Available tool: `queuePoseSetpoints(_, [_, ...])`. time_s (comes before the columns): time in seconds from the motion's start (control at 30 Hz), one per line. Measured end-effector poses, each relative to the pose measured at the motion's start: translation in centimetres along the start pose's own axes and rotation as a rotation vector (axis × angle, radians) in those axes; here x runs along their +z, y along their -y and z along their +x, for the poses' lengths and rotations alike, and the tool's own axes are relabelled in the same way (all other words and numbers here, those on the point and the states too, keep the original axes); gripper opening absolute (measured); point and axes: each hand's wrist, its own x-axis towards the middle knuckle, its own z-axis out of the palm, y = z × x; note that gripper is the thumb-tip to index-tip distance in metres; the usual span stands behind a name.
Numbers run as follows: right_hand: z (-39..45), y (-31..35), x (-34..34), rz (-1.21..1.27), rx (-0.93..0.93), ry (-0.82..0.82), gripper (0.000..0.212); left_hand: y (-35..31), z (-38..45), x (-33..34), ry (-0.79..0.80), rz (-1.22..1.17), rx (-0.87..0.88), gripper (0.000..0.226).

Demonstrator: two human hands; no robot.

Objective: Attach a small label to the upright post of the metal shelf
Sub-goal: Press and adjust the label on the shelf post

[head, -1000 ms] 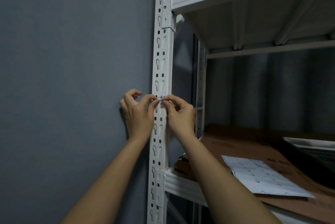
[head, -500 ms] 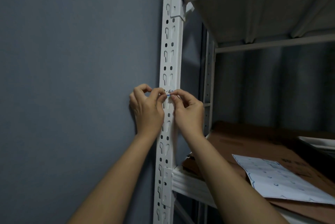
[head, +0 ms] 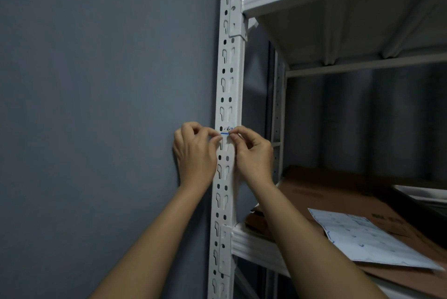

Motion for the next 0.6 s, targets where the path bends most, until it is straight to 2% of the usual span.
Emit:
queuePoseSetpoints(0.33, [0.0,-0.1,0.2,0.001,0.001,-0.018,0.027,-0.3,0.6,0.6,-0.012,0.009,0.039,0.007])
queuePoseSetpoints(0.5, [-0.2,-0.3,0.5,0.011,0.016,-0.025,0.018,0.0,-0.3,1.1,0.001,-0.039,0.036,0.024])
queuePoseSetpoints(0.6, [-0.2,-0.4,0.4,0.003,0.004,-0.019,0.016,0.2,-0.7,1.0,0.02,-0.078,0.009,0.017])
